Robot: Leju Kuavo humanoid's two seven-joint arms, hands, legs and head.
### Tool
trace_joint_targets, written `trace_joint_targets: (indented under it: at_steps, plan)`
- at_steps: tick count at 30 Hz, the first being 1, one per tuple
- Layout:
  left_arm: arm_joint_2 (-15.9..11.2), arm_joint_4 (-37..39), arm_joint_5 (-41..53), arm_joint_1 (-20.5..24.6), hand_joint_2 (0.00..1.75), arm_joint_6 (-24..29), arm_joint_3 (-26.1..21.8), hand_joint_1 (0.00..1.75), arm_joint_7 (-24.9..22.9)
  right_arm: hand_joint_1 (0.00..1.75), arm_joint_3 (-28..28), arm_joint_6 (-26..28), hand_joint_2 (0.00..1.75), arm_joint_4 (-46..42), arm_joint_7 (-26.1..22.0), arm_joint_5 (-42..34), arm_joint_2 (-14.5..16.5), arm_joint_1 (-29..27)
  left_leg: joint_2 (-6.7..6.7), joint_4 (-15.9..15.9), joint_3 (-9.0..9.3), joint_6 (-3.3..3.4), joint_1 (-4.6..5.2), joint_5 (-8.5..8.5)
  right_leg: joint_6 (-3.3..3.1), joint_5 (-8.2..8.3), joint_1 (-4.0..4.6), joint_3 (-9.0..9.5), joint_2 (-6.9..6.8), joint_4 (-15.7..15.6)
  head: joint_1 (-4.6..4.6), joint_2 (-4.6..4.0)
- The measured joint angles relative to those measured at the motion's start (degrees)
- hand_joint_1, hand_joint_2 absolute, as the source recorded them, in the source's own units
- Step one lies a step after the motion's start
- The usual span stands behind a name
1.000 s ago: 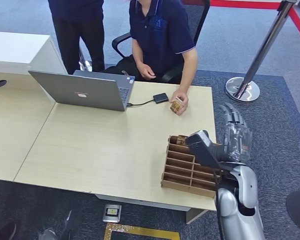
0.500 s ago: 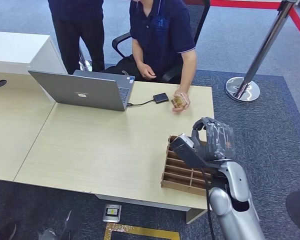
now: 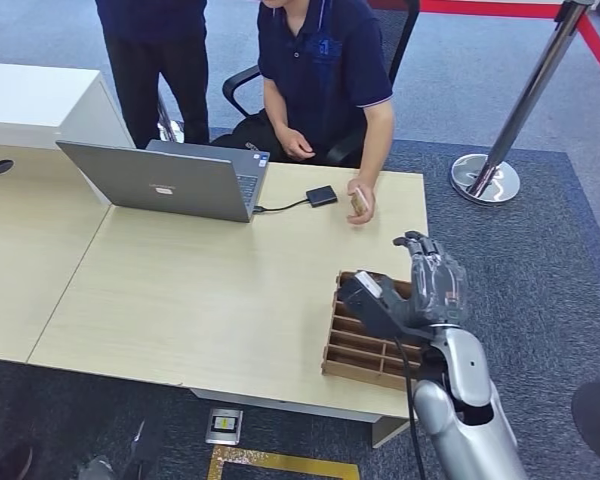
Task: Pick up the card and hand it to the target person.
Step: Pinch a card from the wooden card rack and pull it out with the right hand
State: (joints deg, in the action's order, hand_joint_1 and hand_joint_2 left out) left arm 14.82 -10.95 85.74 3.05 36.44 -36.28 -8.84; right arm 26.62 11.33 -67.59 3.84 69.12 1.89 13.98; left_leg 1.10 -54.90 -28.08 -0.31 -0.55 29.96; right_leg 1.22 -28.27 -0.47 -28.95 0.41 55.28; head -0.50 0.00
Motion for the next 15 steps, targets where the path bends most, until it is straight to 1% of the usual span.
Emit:
trace_joint_targets:
  at_steps: [8, 15]
  plan:
    - [0.00, 0.02, 0.20, 0.00, 0.00, -0.40, 0.00, 0.00, 0.23, 0.71, 1.03, 0.92, 1.75, 1.20, 3.42, 2.65, 0.29, 0.06, 0.00, 0.00, -0.01, 0.00, 0.00, 0.00, 0.00, 0.00, 0.00, 0.00, 0.00, 0.01, 0.00, 0.00]
    - [0.00, 0.04, 0.69, 0.01, 0.00, -0.52, 0.01, 0.00, 0.37, 0.71, 1.93, 1.01, 1.75, 1.43, 5.14, 3.86, 1.67, 0.09, 0.00, 0.00, -0.01, 0.00, 0.00, 0.00, 0.00, 0.00, 0.00, 0.00, 0.00, 0.01, 0.00, 0.00]
